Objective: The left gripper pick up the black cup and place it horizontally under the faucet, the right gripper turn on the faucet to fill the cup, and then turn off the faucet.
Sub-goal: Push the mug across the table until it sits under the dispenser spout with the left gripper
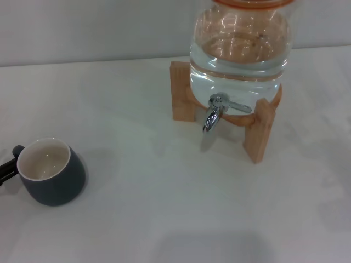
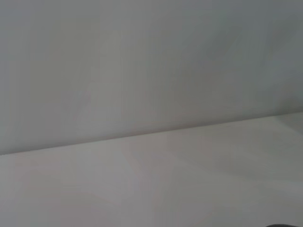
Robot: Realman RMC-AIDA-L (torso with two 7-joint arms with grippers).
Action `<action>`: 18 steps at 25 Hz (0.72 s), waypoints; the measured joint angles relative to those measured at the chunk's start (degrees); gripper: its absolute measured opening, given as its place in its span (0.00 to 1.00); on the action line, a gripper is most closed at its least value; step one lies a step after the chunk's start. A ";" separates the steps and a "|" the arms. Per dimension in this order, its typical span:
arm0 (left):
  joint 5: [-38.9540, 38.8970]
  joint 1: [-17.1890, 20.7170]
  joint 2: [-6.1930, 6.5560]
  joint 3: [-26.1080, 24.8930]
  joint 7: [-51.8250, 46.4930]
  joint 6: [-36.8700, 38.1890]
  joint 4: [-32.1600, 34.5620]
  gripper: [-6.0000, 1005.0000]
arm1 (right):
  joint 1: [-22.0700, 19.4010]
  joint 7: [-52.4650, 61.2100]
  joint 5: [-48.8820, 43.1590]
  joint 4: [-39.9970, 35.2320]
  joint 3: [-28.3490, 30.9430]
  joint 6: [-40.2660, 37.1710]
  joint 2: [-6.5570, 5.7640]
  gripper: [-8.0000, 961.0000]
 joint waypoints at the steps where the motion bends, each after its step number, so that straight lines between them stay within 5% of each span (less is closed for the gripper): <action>1: 0.00 -0.01 0.00 0.00 0.00 0.00 0.09 0.84 | 0.00 0.00 0.00 0.00 0.02 0.00 0.00 0.88; 14: -0.01 -0.52 0.18 0.87 1.36 -0.04 0.24 0.83 | 0.00 0.00 0.00 0.00 -0.11 0.00 0.00 0.88; 18: 0.00 -0.85 0.18 1.41 1.44 0.57 0.13 0.76 | 0.00 0.00 0.00 0.00 -0.15 0.00 0.00 0.88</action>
